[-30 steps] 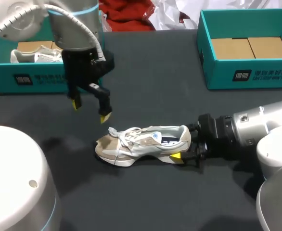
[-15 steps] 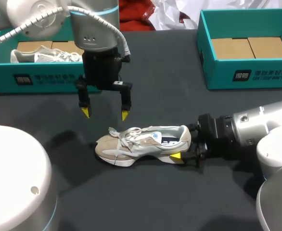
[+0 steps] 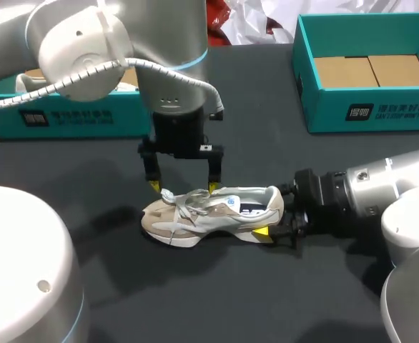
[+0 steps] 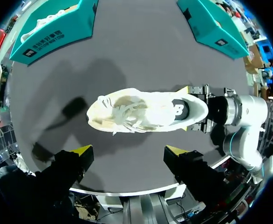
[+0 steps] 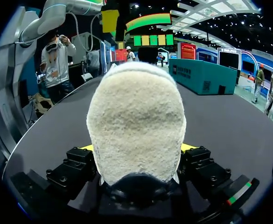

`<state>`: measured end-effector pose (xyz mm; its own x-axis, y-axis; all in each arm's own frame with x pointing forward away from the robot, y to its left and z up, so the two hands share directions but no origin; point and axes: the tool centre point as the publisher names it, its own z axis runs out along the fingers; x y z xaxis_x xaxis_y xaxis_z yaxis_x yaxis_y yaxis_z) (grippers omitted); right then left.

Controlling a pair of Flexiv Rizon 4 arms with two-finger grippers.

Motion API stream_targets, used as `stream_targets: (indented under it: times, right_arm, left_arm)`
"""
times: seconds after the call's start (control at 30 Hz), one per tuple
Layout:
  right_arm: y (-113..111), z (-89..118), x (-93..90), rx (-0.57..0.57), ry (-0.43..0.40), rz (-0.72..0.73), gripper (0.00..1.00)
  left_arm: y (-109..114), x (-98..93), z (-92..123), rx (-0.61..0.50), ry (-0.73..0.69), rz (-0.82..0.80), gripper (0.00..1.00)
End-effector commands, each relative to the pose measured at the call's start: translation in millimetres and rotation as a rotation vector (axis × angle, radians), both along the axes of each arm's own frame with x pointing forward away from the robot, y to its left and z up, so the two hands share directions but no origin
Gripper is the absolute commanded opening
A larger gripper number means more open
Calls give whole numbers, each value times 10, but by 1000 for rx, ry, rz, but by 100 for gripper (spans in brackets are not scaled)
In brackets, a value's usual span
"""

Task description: Take the shoe out of the shoebox, open the shoe tongue, remove and reinsert the insole, then place the shoe into the shoebox

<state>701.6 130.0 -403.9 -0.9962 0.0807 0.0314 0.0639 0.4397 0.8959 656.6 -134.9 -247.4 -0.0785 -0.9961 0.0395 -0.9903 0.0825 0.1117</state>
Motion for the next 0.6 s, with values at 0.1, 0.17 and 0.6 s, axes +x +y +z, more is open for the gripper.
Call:
stream_targets:
  times: [0.1,0.17,0.6]
  right_arm:
    - [12,5,-16,-4,1,-1,0]
    - [12,5,-16,-4,1,-1,0]
    - [12,5,-16,-4,1,-1,0]
  left_arm:
    - [-150,108,-29,29,57,-78,100]
    - [-150,108,-29,29,57,-78,100]
    - [-531,150,-197,75,42,-72,100]
